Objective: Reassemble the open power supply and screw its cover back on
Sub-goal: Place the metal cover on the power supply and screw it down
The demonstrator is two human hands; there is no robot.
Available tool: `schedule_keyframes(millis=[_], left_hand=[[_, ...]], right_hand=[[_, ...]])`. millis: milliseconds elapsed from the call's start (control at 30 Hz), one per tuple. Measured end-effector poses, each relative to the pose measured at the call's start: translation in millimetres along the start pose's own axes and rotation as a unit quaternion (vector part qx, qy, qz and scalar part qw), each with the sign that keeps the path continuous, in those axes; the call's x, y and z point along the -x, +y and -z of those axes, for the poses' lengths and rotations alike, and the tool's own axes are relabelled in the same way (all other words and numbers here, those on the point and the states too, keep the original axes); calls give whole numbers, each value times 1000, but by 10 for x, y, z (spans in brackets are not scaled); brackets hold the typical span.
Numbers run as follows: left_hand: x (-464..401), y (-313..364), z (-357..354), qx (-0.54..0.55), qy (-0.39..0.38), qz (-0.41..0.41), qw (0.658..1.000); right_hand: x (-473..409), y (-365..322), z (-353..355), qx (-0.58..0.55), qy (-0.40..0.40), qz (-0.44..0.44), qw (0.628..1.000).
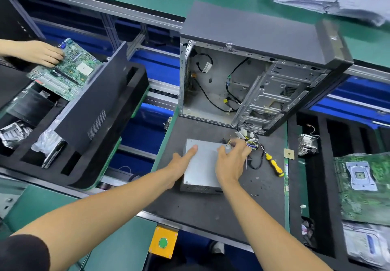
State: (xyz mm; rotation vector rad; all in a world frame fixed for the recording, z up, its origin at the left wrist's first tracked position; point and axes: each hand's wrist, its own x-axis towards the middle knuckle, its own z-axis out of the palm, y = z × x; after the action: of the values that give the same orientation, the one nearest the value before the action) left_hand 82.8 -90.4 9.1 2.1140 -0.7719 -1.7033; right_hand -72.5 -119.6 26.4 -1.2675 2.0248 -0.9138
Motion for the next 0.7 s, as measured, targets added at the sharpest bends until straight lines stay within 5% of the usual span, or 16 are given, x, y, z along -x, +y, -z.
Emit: schedule_keyframes(millis=[67, 167, 333, 500, 700], left_hand=[[-75, -43, -89, -136, 130, -48, 981], [-154, 39, -142, -170, 283, -233, 915], [-253, 235, -280, -237, 257, -396, 849], [-393, 241, -302, -319, 267, -393, 820], [-374, 309, -305, -356, 276, -365, 815]], right_hand=[[-62, 52, -5, 77, -7, -1, 997], [-113, 109, 7, 154, -11, 27, 988], [-132, 151, -49, 182, -28, 49, 982], [-220, 233, -113, 92, -45, 32, 994], [-292, 259, -15, -89, -98, -89, 987]])
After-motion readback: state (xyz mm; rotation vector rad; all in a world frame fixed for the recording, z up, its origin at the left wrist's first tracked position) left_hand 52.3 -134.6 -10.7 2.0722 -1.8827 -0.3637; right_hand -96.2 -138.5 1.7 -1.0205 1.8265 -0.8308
